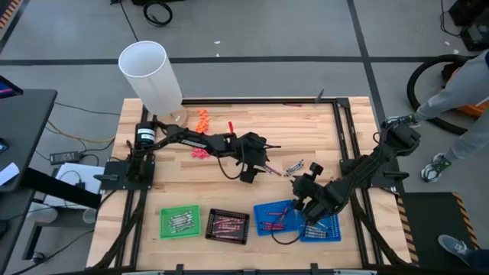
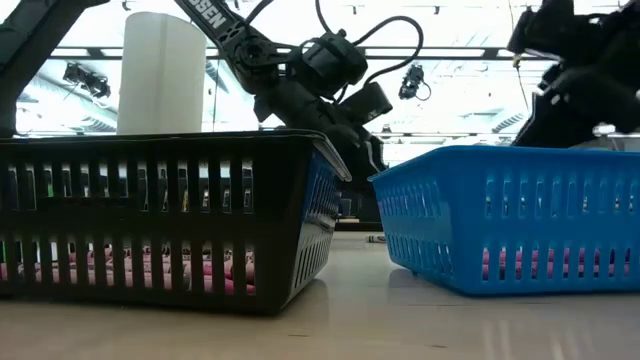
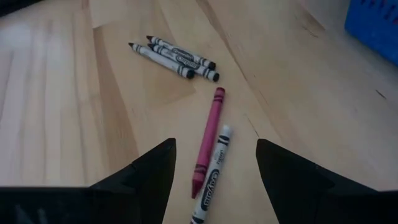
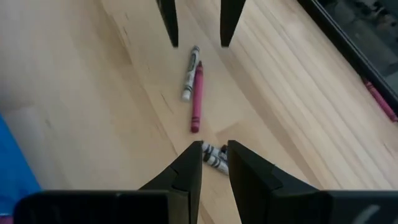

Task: Sort crayons
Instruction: Put the red crayon into the left blue bin

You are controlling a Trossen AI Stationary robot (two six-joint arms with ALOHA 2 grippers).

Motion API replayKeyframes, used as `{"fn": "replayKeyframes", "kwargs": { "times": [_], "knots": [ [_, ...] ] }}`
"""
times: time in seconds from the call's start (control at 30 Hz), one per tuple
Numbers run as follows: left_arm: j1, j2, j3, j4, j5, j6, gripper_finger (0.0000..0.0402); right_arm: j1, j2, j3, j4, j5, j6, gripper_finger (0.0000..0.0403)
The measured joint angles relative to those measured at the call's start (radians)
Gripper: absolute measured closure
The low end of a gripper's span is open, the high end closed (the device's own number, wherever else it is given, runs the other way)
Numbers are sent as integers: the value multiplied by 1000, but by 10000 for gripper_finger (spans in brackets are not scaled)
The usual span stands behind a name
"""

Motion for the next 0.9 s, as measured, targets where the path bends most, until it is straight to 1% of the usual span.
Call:
{"fn": "replayKeyframes", "kwargs": {
  "times": [0.07,0.17,0.3,0.4,0.47,0.57,0.67,0.77,0.83,0.9],
  "knots": [
    [0,6,0,30,0,-13,167,-17,-40,-10,12,-16,-36,317],
    [-2,37,-1,139,-2,-65,167,-48,-88,-25,35,-26,-74,317],
    [-3,74,0,289,-3,-98,167,-69,-138,-43,53,-1,-79,317],
    [-4,99,0,353,-3,-103,167,-71,-164,-47,69,20,-82,317],
    [-6,112,0,358,-2,-105,167,-71,-175,-47,77,34,-82,317],
    [-12,131,1,348,34,-105,167,-71,-178,-47,104,51,-102,317],
    [-25,141,12,265,43,-101,167,-74,-177,-47,145,53,-145,317],
    [-37,152,65,174,33,-87,173,-81,-177,-47,174,54,-173,317],
    [-41,173,113,140,23,-71,183,-84,-177,-47,186,57,-184,317],
    [-39,190,147,69,19,-68,194,-84,-177,-47,195,55,-185,317]
  ]
}}
